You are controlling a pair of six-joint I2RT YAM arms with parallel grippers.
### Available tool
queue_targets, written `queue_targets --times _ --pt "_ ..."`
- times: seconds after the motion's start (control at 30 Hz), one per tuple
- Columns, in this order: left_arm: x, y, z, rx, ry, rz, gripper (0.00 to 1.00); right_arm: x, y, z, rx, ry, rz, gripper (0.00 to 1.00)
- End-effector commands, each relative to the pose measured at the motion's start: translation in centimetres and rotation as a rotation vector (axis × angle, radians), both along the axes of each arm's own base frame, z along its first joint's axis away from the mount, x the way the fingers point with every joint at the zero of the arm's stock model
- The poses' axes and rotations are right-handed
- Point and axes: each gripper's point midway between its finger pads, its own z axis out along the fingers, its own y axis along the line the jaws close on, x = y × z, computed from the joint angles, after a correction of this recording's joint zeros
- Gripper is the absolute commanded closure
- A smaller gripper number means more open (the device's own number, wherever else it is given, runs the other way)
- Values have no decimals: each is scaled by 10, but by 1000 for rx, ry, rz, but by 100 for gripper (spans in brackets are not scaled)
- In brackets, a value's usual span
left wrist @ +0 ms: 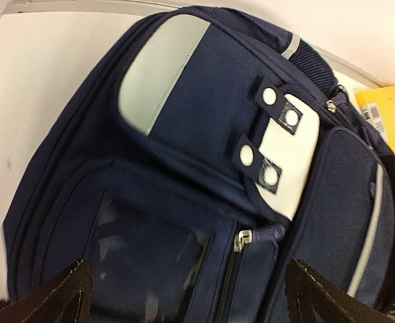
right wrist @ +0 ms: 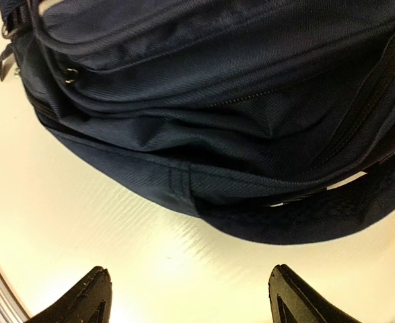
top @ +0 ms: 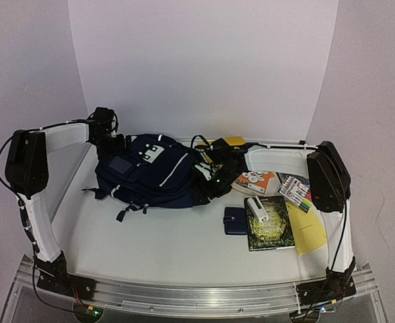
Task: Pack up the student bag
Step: Adjust the student bag at the center of the board.
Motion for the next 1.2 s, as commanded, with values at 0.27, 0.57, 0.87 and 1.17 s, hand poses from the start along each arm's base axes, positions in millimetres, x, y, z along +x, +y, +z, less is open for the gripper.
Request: queue_targets --times 0.27,0.57,0.87,1.17 --pt "-88 10 -74 -9 276 42 5 39 32 -13 14 -70 2 20" --pt "-161 -21 -80 -58 353 -9 11 81 48 8 10 -234 10 19" --pt "-190 -44 -39 -161 268 30 8 43 26 51 65 -183 -1 20" --pt "-190 -36 1 -246 130 100 0 -38 58 57 154 -202 -82 18"
